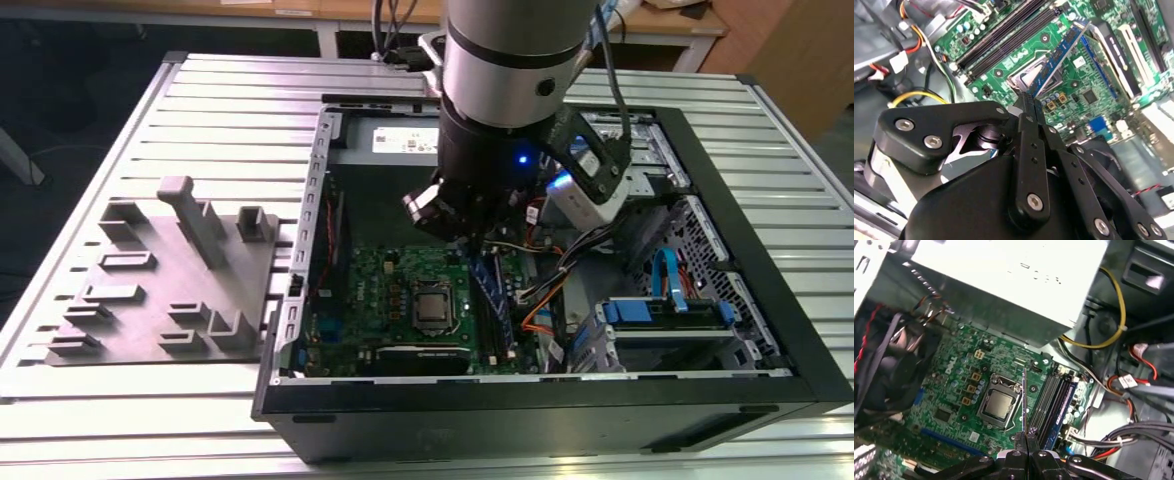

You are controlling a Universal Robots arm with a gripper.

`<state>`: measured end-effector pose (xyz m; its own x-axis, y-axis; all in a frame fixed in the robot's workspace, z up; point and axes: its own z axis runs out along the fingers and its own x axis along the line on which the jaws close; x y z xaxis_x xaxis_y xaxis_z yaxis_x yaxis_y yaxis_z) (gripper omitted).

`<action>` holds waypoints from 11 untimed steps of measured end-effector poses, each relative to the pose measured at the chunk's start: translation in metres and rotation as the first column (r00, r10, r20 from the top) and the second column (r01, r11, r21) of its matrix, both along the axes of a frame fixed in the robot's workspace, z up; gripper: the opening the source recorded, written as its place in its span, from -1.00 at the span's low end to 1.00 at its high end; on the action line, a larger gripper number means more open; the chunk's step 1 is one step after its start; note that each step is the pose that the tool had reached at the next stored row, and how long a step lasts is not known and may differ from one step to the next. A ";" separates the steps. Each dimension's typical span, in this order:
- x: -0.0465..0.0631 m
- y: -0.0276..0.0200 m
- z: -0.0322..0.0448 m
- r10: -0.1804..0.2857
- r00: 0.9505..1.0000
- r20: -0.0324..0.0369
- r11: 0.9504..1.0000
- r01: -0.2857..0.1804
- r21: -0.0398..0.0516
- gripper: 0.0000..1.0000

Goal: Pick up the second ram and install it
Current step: 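Insert the second ram into the second slot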

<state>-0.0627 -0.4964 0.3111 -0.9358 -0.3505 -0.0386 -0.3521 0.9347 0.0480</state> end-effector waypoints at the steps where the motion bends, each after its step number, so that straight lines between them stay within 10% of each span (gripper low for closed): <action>1: 0.000 0.0000 -0.0002 -0.018 1.000 0.000 1.000 0.018 0.000 -0.83; 11: 0.000 0.0000 -0.0018 -0.200 0.980 0.000 0.980 0.200 0.000 -0.83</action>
<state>-0.0627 -0.4964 0.3093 -0.9869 -0.1565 -0.0385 -0.1582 0.9862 0.0480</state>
